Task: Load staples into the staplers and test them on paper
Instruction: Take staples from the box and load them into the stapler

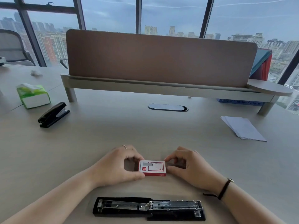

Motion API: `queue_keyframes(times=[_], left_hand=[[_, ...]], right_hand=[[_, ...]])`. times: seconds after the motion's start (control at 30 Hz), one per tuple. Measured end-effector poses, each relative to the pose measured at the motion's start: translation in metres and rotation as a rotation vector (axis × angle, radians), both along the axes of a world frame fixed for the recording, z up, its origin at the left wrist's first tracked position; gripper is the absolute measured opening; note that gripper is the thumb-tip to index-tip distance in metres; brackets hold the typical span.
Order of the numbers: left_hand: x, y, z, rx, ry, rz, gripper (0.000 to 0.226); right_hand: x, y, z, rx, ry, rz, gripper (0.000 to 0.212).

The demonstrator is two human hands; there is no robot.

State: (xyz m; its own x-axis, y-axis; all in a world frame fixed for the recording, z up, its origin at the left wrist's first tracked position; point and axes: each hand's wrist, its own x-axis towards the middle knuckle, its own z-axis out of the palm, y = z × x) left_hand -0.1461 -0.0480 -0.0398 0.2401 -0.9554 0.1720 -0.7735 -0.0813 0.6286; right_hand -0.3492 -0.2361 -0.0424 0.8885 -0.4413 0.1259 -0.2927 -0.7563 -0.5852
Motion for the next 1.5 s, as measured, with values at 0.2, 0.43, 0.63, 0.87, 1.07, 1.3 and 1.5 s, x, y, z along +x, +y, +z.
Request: queue_keyframes(times=[0.2,0.43,0.63,0.87,1.07,1.3,1.5], left_hand=[[0.006,0.006,0.001,0.000,-0.011,0.021,0.039],[0.004,0.005,0.005,-0.020,-0.016,0.008,0.028],[0.012,0.012,0.008,0.008,-0.029,0.015,0.024],[0.021,0.020,0.010,0.015,-0.031,0.040,0.024],[0.021,0.020,0.009,0.017,-0.024,0.039,0.025],[0.018,0.017,0.011,0.019,-0.038,0.048,0.039],[0.006,-0.003,0.019,-0.032,-0.083,0.061,0.026]], right_hand=[[-0.002,0.006,0.007,0.042,0.009,0.081,0.050],[0.007,0.014,0.005,-0.069,0.011,0.059,0.043],[-0.006,0.002,0.008,0.018,0.043,0.024,0.040],[-0.013,-0.008,0.008,0.048,0.052,0.014,0.040],[-0.013,-0.008,0.007,0.080,0.050,0.018,0.041],[-0.014,-0.008,0.008,0.109,0.054,0.019,0.041],[-0.012,-0.006,0.007,0.098,0.024,0.013,0.054]])
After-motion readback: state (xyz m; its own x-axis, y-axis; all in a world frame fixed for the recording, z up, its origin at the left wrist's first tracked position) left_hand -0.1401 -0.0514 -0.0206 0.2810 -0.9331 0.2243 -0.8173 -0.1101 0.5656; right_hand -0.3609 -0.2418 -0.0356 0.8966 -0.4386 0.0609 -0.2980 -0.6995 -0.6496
